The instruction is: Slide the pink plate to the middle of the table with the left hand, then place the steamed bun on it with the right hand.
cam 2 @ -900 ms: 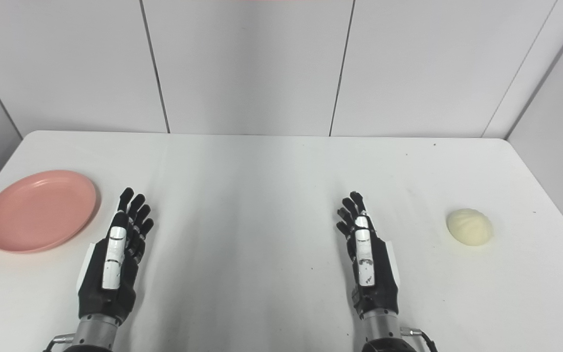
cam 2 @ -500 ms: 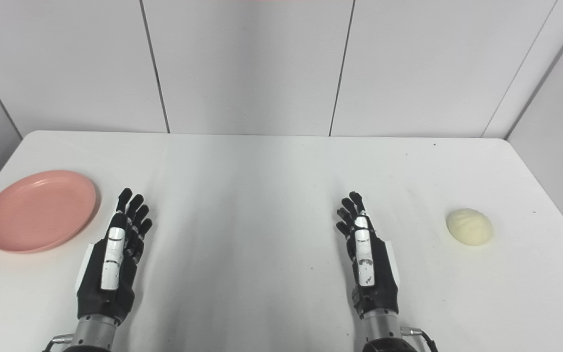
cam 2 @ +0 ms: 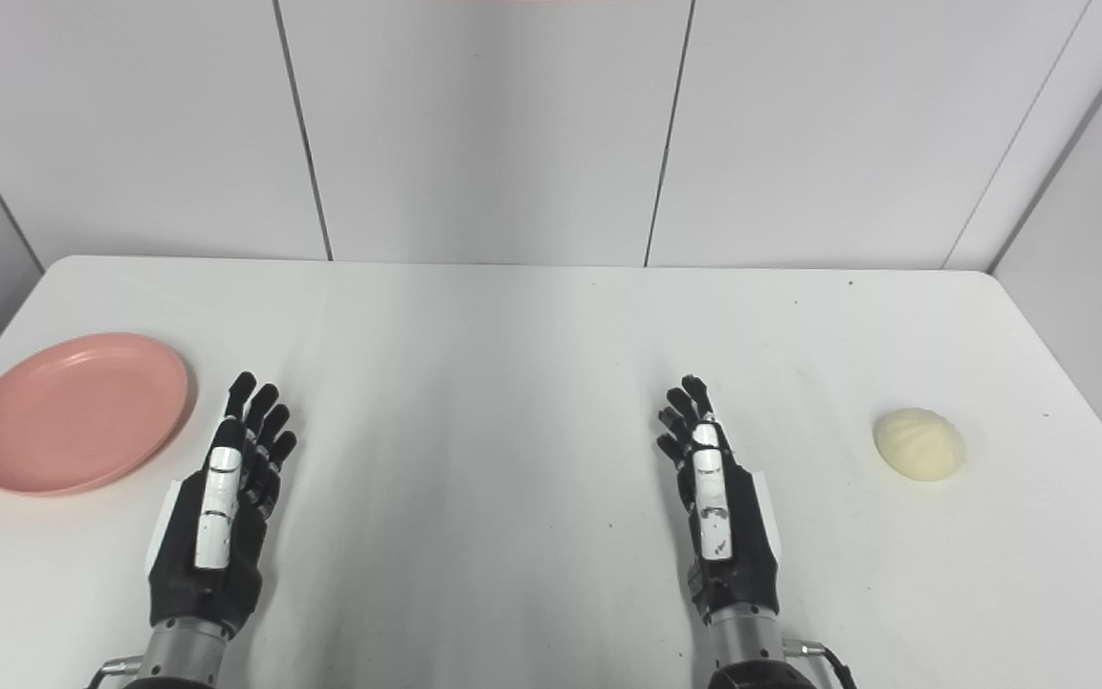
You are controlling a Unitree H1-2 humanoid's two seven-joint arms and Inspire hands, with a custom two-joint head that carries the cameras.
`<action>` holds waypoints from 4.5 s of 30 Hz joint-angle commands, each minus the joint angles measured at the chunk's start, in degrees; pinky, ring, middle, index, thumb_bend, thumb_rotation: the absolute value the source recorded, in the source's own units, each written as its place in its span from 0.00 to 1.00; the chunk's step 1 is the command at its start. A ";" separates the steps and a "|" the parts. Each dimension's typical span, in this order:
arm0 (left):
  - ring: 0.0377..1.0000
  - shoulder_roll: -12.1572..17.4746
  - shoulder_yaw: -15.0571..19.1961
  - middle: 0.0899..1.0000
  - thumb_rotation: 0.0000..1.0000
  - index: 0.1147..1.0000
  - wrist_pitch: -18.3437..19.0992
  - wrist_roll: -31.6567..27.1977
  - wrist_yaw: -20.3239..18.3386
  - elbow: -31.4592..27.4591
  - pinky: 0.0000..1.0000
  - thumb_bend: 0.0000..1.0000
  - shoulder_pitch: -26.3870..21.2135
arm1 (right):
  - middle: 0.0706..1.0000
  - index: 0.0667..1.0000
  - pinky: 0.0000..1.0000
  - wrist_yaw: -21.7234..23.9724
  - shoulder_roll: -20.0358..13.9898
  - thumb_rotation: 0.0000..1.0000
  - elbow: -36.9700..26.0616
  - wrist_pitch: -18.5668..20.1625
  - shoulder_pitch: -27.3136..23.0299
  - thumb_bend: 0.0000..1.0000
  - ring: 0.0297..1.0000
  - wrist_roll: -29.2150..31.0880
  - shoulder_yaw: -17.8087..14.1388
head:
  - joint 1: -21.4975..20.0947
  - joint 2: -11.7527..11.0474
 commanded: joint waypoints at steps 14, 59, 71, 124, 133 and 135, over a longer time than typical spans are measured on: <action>1.00 -1.61 -1.09 1.00 0.86 1.00 -4.77 1.58 0.52 1.17 1.00 0.64 -0.97 | 0.93 0.94 0.94 1.75 -1.49 1.00 0.05 -1.24 -0.84 0.74 0.93 2.49 -1.69 | 6.78 -2.55; 1.00 -0.64 0.55 1.00 0.85 1.00 -19.61 4.81 1.97 8.64 1.00 0.69 -5.17 | 0.95 0.95 0.96 4.89 -2.53 1.00 8.38 -7.77 -1.22 0.71 0.95 2.88 -3.35 | 11.15 -11.34; 0.98 7.27 8.28 1.00 0.84 1.00 -9.26 2.79 2.36 6.13 0.99 0.91 -17.65 | 0.95 0.96 0.96 4.89 -1.97 1.00 9.07 -8.29 -1.30 0.70 0.95 2.48 -3.39 | 11.29 -11.18; 0.85 33.51 23.93 0.87 0.83 0.90 -16.49 -9.20 -5.46 49.86 0.80 0.93 -32.94 | 0.90 0.93 0.89 5.15 -3.12 1.00 7.06 -6.45 -0.91 0.73 0.90 2.28 -3.54 | 11.68 -8.25; 0.85 34.08 23.00 0.89 0.82 0.88 -19.93 -7.59 -4.92 55.60 0.81 0.95 -32.55 | 0.90 0.93 0.88 4.99 -3.27 1.00 6.30 -5.84 -0.77 0.72 0.89 2.46 -3.71 | 11.77 -7.82; 0.85 34.23 22.77 0.88 0.83 0.91 -20.69 -7.10 -4.57 57.06 0.81 0.95 -32.64 | 0.90 0.93 0.88 4.97 -3.28 1.00 6.09 -5.61 -0.74 0.72 0.90 2.54 -3.74 | 11.76 -7.69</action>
